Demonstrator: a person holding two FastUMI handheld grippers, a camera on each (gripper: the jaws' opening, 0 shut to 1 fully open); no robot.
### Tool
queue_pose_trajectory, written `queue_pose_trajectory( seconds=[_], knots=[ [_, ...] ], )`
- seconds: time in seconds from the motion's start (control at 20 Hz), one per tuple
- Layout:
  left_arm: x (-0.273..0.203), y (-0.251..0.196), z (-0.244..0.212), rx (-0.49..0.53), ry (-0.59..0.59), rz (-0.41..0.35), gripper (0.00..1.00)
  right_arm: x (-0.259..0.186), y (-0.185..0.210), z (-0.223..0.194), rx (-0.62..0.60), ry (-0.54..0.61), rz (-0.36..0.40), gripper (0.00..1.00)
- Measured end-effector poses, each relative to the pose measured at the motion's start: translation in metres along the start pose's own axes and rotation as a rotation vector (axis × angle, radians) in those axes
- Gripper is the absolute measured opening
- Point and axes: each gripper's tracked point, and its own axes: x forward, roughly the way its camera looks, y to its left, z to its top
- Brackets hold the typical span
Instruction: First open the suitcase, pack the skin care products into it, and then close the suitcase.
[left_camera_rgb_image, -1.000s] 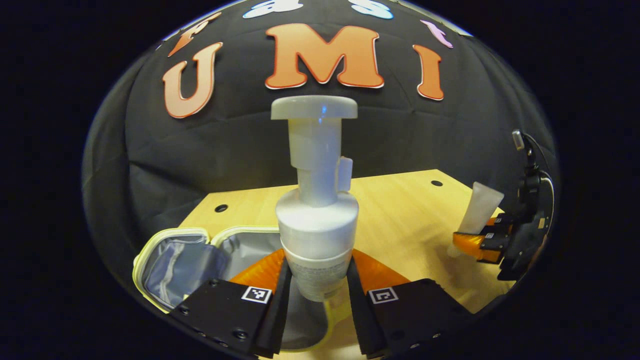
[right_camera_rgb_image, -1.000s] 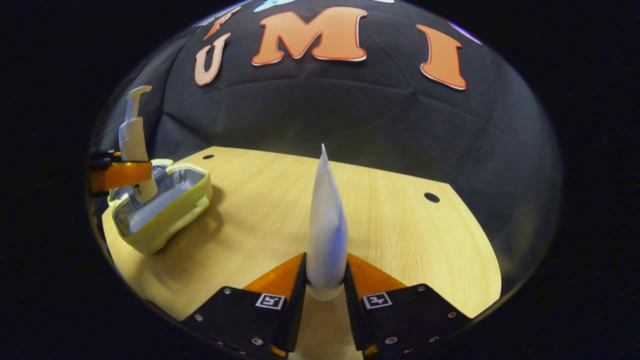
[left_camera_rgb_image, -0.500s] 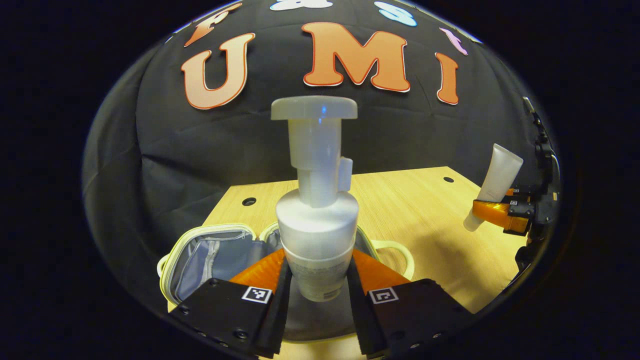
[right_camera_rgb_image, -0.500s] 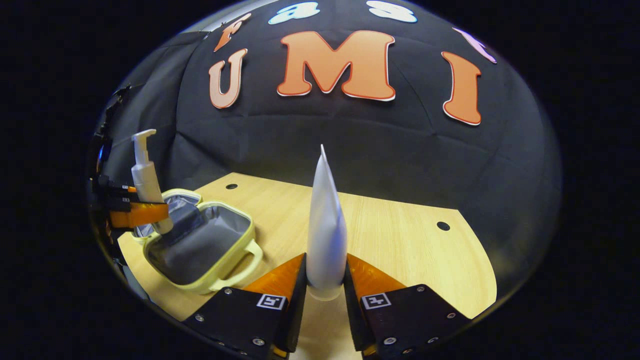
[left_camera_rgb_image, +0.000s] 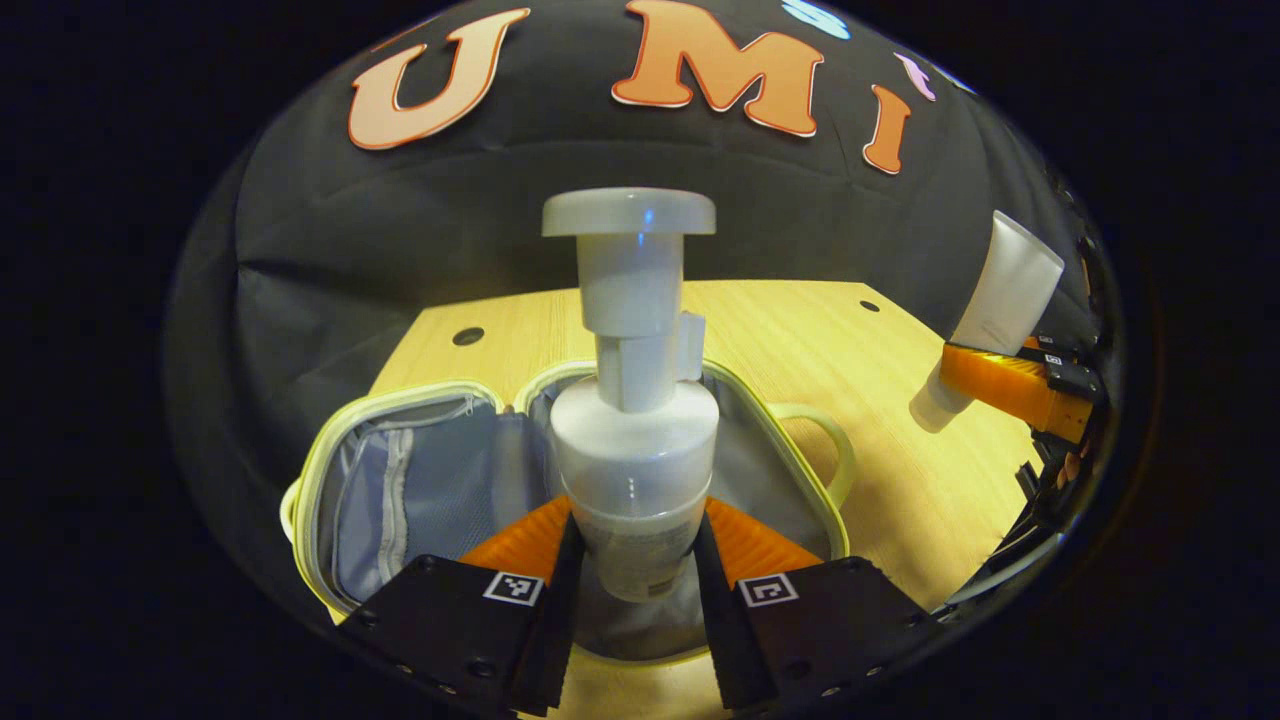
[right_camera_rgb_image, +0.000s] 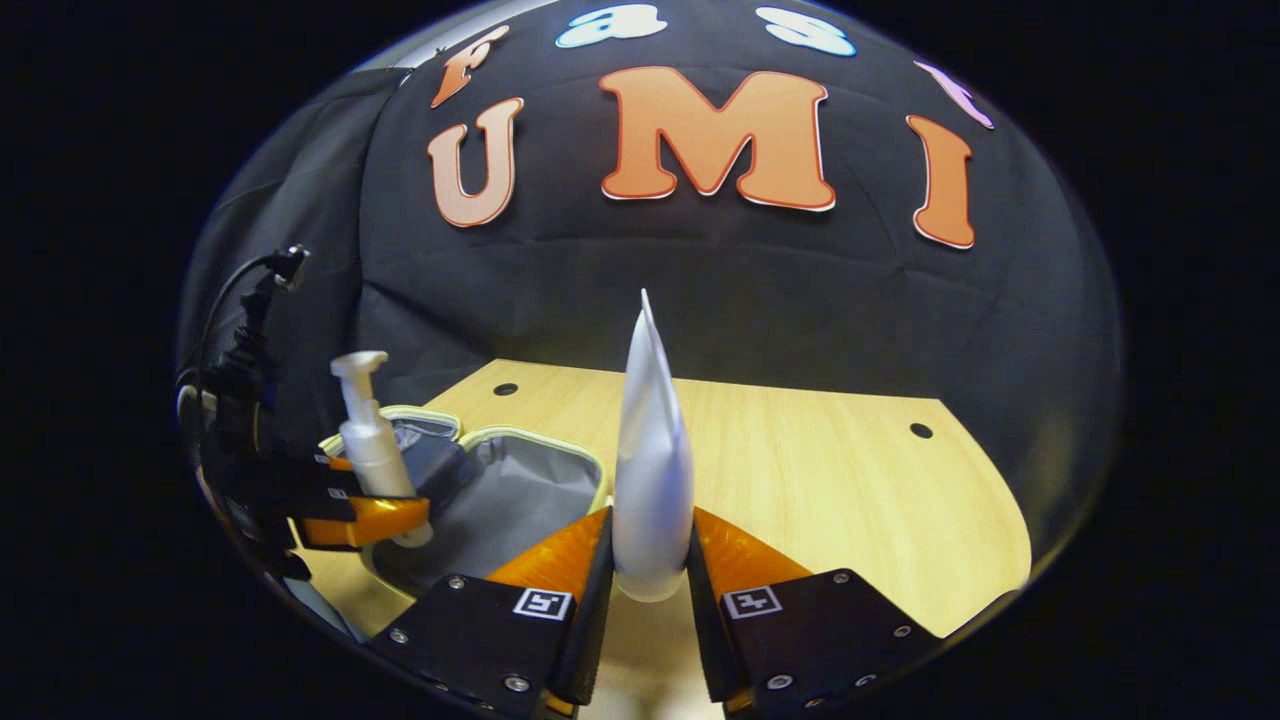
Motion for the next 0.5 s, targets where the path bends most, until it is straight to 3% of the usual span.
queue_pose_trajectory(
  seconds=[0.25, 0.5],
  knots=[
    [0.007, 0.005, -0.021, 0.004, 0.136, -0.031, 0.56, 0.015, 0.042, -0.006, 0.04, 0.055, 0.066, 0.41],
    [0.0, -0.006, -0.033, -0.056, 0.28, 0.009, 0.56, 0.034, 0.064, -0.022, 0.06, 0.126, 0.158, 0.41]
  ],
)
